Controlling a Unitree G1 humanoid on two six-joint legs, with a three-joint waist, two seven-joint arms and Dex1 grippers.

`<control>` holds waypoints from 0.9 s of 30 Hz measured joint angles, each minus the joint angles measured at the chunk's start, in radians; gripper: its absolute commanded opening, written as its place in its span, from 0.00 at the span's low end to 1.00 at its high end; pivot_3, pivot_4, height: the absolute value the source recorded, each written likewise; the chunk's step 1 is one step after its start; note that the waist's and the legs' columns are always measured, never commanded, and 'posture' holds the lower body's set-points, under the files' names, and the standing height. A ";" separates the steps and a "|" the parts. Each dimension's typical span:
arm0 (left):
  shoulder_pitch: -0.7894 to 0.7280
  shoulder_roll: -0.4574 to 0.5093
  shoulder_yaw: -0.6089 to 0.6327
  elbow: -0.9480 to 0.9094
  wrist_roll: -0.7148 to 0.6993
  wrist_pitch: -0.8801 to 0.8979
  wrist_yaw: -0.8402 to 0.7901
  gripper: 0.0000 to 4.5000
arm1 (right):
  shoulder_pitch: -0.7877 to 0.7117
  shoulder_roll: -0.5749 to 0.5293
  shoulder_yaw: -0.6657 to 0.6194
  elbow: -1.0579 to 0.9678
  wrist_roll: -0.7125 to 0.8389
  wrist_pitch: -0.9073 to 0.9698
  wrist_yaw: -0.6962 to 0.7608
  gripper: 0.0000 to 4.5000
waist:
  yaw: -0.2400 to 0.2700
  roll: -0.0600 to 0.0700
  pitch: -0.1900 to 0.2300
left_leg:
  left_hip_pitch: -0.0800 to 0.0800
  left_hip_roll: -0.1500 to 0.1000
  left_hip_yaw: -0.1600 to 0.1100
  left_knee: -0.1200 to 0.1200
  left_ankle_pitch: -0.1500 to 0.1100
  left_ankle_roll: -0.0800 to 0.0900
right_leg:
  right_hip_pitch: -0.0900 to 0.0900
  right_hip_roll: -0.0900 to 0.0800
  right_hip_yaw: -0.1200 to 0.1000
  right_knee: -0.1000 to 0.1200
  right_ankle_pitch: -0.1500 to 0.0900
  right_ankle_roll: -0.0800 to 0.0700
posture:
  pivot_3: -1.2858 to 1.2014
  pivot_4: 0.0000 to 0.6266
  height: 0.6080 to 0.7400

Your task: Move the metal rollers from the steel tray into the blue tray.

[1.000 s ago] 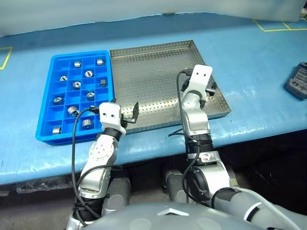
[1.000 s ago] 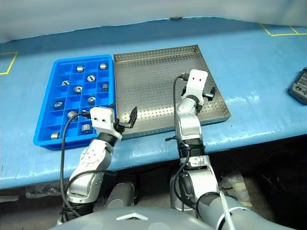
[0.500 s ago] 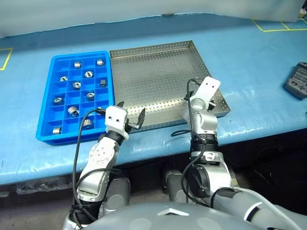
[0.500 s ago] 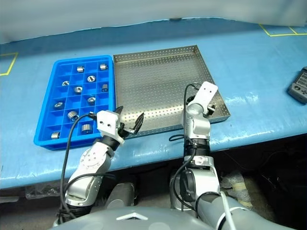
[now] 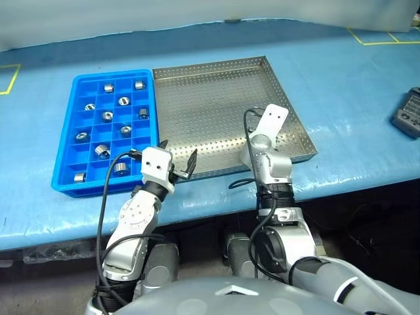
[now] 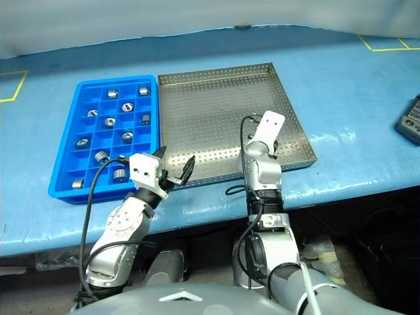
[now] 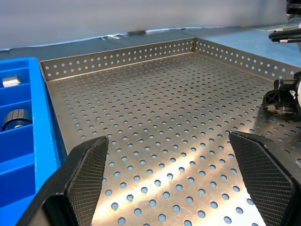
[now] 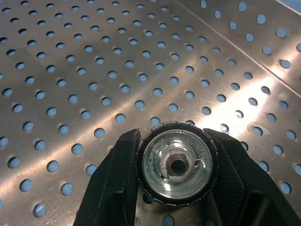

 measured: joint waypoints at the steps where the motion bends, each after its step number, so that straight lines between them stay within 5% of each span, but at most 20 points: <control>1: 0.001 0.000 0.001 0.000 0.000 0.000 0.002 1.00 | 0.000 0.000 0.000 0.000 0.002 -0.001 -0.001 0.38 | 0.000 0.000 0.000 | 0.000 0.000 0.000 0.000 0.000 0.000 | 0.000 0.000 0.000 0.000 0.000 0.000 | 0.57 0.24 1.00; 6: 0.007 -0.005 0.015 -0.002 0.003 0.000 0.019 1.00 | 0.000 0.000 0.023 -0.001 0.004 0.001 0.050 0.38 | -0.005 0.000 0.000 | 0.000 0.001 0.000 0.000 0.000 0.000 | 0.000 0.001 0.000 0.000 0.000 0.000 | 0.58 0.24 1.00; 16: 0.071 -0.123 0.208 -0.049 0.007 -0.051 0.200 1.00 | -0.002 -0.001 0.434 -0.113 -0.013 -0.022 0.473 0.38 | 0.041 0.000 0.001 | -0.001 0.001 -0.002 -0.002 0.000 0.000 | -0.001 0.001 -0.002 -0.001 -0.001 -0.001 | 0.63 0.24 1.00; 27: 0.193 -0.170 0.315 -0.137 0.040 -0.095 0.292 1.00 | -0.039 -0.001 0.502 -0.066 0.035 -0.086 0.693 0.38 | 0.113 -0.001 0.001 | -0.001 0.000 -0.002 -0.002 0.000 0.000 | -0.002 0.000 -0.003 -0.002 -0.001 -0.001 | 0.67 0.24 1.00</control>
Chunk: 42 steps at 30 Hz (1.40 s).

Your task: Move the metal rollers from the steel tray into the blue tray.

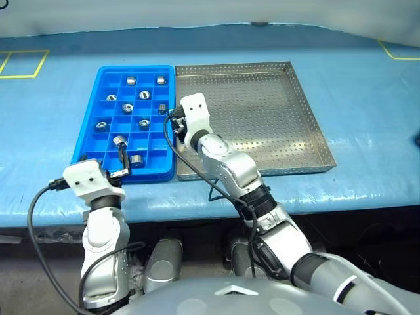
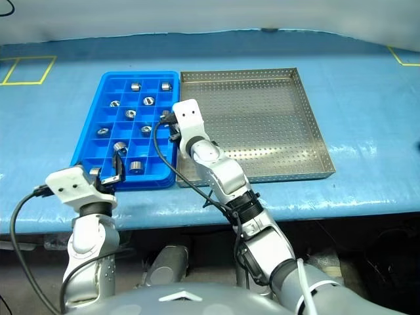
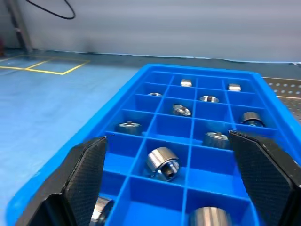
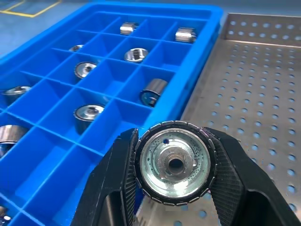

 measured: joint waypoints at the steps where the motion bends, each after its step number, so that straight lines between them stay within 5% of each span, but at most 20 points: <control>1: 0.006 -0.003 0.001 0.000 0.000 0.000 0.001 1.00 | -0.002 0.000 0.000 0.010 0.002 -0.009 0.012 0.38 | 0.006 0.000 0.000 | 0.000 0.000 0.000 0.000 0.000 0.000 | 0.000 0.000 0.000 0.000 0.000 0.000 | 0.68 0.24 1.00; 17: 0.011 -0.010 -0.027 -0.004 0.006 -0.013 -0.001 1.00 | -0.060 -0.001 0.074 0.207 -0.045 -0.137 0.179 0.38 | 0.031 -0.001 -0.001 | 0.002 0.001 0.000 0.000 0.000 0.000 | 0.000 0.000 -0.001 0.000 0.000 0.000 | 0.67 0.24 1.00; 26: -0.002 0.000 -0.045 -0.004 0.006 -0.009 -0.017 1.00 | -0.080 -0.002 0.036 0.205 -0.034 -0.098 0.179 0.99 | 0.039 -0.002 -0.002 | 0.001 0.000 0.001 0.000 0.000 0.000 | 0.000 -0.001 -0.001 0.000 0.000 0.000 | 0.65 0.24 1.00; 38: -0.114 0.040 -0.085 0.026 0.007 0.036 -0.072 1.00 | 0.078 -0.007 -0.042 -0.131 0.028 0.007 0.146 0.99 | 0.010 -0.001 -0.002 | -0.005 0.000 0.001 -0.001 -0.001 -0.002 | -0.004 -0.001 -0.001 -0.001 -0.001 -0.001 | 0.59 0.24 1.00; 42: -0.192 0.081 -0.097 0.071 0.010 0.057 -0.101 1.00 | 0.150 -0.112 -0.048 -0.265 0.016 0.043 0.190 0.99 | -0.013 -0.001 -0.001 | -0.005 0.000 0.001 0.001 -0.001 -0.002 | -0.002 -0.001 -0.002 -0.001 -0.001 0.000 | 0.56 0.24 1.00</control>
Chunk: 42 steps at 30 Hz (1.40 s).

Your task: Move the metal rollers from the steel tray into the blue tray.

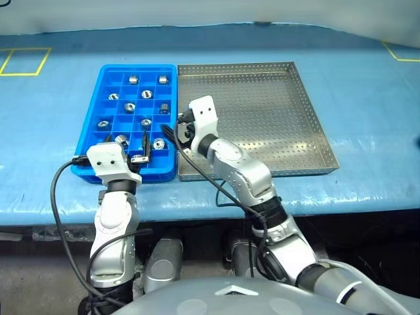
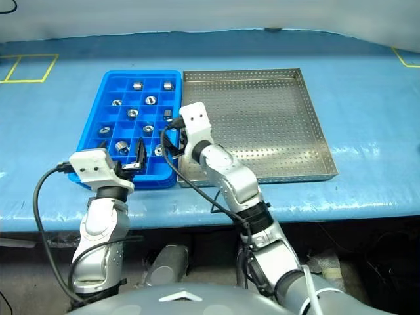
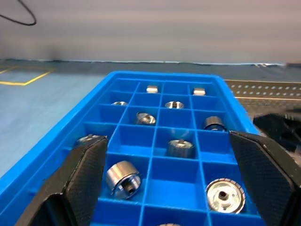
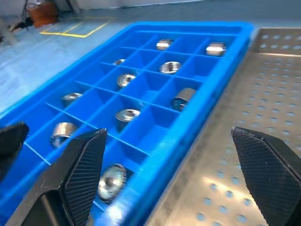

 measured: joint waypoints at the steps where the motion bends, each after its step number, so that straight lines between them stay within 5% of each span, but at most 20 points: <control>1: -0.013 0.008 -0.001 0.012 0.000 0.003 -0.007 1.00 | 0.009 -0.033 -0.006 -0.029 -0.013 0.000 0.013 0.99 | -0.011 0.000 0.000 | 0.001 0.000 0.000 0.000 0.000 0.000 | 0.001 0.000 0.000 0.000 0.000 0.000 | 0.55 0.24 1.00; 9: -0.160 0.094 -0.017 0.106 0.000 0.014 -0.082 1.00 | 0.084 -0.249 -0.022 -0.198 -0.078 -0.030 0.127 0.99 | -0.076 0.000 0.000 | 0.003 0.000 0.001 0.000 0.000 0.000 | 0.001 0.000 0.001 0.001 0.000 0.001 | 0.53 0.24 1.00; 18: -0.178 0.208 -0.015 0.136 -0.008 0.022 -0.193 1.00 | 0.173 -0.335 -0.046 -0.274 -0.078 -0.015 0.210 0.99 | -0.093 -0.001 0.000 | 0.004 0.000 0.002 0.001 0.000 0.000 | 0.002 0.000 0.003 0.001 0.001 0.002 | 0.52 0.24 1.00; 42: -0.062 0.289 0.004 0.067 -0.084 0.121 -0.338 1.00 | 0.262 -0.337 -0.066 -0.342 -0.032 0.088 0.261 0.99 | -0.085 -0.001 0.001 | 0.004 0.001 0.002 0.001 0.000 0.000 | 0.002 0.000 0.003 0.001 0.001 0.002 | 0.54 0.24 1.00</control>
